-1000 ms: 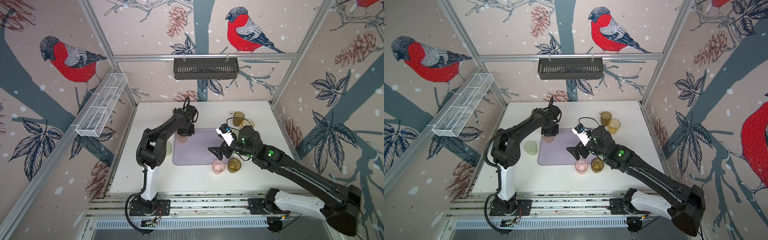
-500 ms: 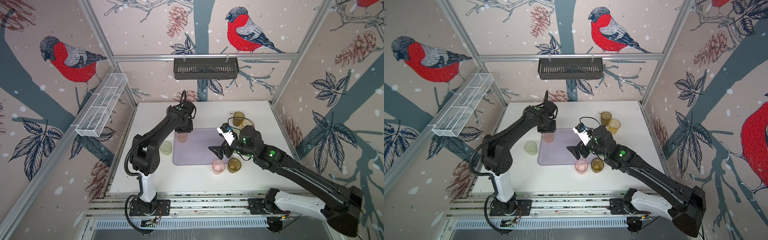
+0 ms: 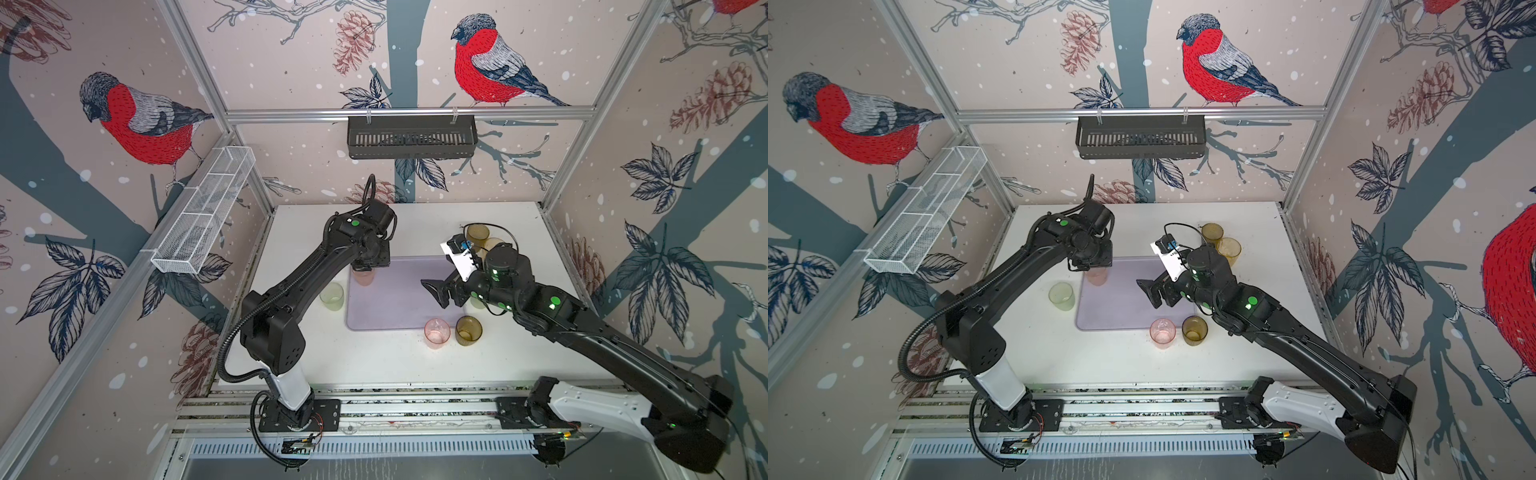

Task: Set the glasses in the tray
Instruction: 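Open the left gripper and lift away while the right gripper nears the olive cup, then move the left gripper over the light green cup while the right gripper draws back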

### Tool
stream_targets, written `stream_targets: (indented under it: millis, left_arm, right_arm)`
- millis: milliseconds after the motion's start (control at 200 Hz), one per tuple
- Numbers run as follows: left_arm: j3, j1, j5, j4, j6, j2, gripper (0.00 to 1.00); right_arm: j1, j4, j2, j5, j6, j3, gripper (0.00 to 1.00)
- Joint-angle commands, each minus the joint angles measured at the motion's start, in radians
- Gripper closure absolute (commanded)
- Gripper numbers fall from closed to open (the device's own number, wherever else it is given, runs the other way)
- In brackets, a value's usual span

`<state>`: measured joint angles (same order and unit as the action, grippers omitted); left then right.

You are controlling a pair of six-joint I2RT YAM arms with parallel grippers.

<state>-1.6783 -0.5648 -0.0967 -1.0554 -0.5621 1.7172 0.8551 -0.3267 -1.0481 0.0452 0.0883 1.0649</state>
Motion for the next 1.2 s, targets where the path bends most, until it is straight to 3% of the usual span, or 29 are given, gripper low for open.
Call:
stream_targets:
  millis: [0,335,535,800,996,1196]
  left_arm:
    - [0.026,-0.03,0.029,-0.024,-0.04,-0.037,0.46]
    - [0.24,-0.103,0.102,0.076,-0.068,-0.21,0.43]
    - [0.262,-0.108,0.142,0.058,-0.03,-0.264,0.4]
    - [0.326,-0.13,0.198,0.089,-0.046,-0.35,0.36]
    - [0.331,-0.161,0.175,0.063,-0.067,-0.409,0.31]
    - [0.402,-0.172,0.162,0.065,-0.094,-0.498,0.29]
  right_arm:
    - [0.01,-0.064,0.023,-0.074,0.058,0.015,0.01]
    - [0.128,-0.273,0.213,-0.299,0.317,-0.074,0.01]
    - [0.252,-0.35,0.321,-0.447,0.53,-0.133,0.01]
    - [0.481,-0.403,0.265,-0.627,0.666,-0.125,0.01]
    - [0.666,-0.401,0.222,-0.79,0.778,-0.114,0.0]
    - [0.756,-0.386,0.146,-0.823,0.835,-0.117,0.01]
